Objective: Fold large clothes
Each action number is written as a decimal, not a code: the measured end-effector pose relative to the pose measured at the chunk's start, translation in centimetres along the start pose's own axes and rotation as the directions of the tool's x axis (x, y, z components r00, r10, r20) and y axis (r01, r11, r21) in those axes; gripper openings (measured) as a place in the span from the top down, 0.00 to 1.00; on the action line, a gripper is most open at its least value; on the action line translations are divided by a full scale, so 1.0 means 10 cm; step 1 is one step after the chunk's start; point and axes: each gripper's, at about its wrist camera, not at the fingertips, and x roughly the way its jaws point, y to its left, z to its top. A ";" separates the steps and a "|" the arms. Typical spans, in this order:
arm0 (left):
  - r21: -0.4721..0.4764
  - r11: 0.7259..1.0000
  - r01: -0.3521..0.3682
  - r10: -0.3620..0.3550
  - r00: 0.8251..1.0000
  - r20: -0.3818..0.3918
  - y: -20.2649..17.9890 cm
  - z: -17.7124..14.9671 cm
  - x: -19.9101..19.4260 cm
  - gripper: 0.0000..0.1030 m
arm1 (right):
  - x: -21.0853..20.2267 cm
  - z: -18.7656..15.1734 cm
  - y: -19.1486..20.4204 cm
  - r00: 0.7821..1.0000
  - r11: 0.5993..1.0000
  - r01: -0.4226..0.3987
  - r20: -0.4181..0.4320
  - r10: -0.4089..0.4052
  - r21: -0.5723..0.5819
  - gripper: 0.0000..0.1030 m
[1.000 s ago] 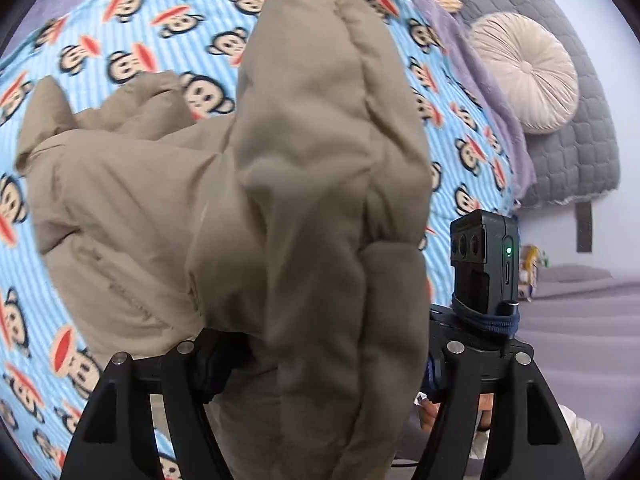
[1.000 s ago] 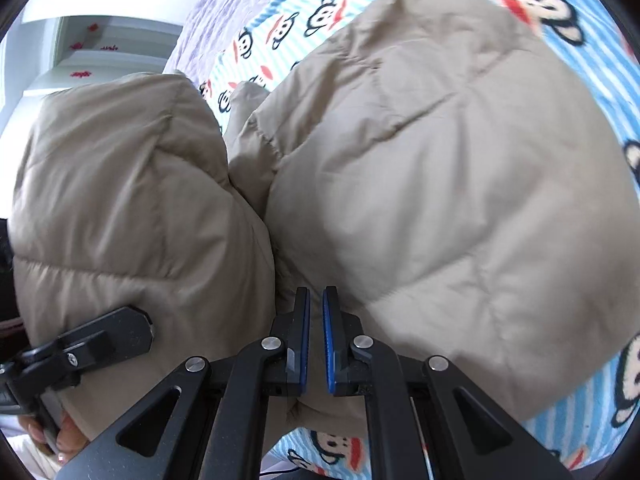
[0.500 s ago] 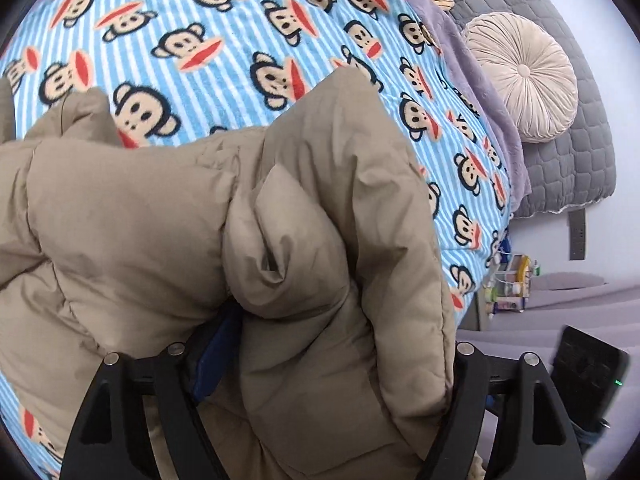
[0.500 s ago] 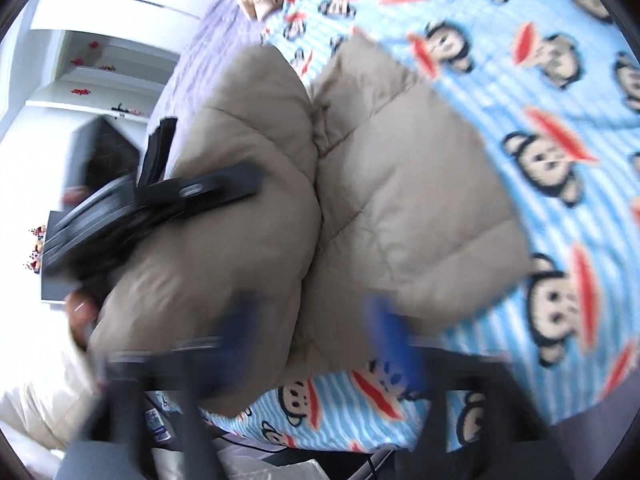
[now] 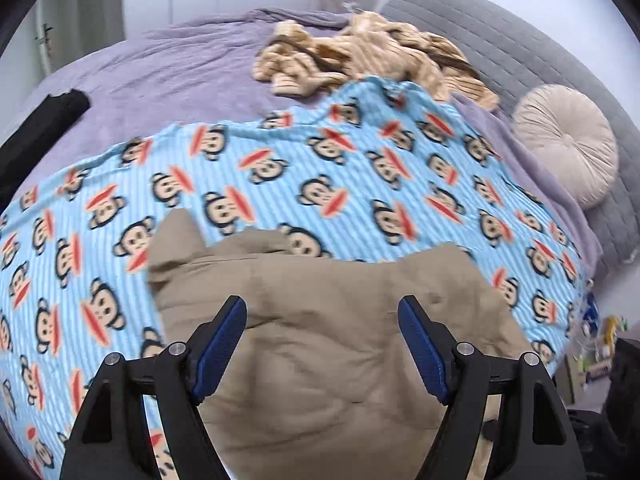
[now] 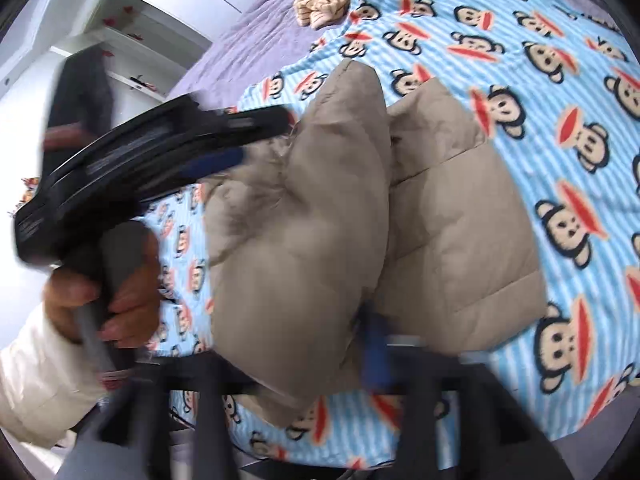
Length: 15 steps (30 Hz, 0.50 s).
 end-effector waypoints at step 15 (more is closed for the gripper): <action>0.038 0.997 -0.070 0.073 0.993 -0.091 -0.24 -0.09 0.77 0.24 | -0.05 -0.15 -0.83 0.994 0.984 0.109 -0.029 -0.106 0.139 0.84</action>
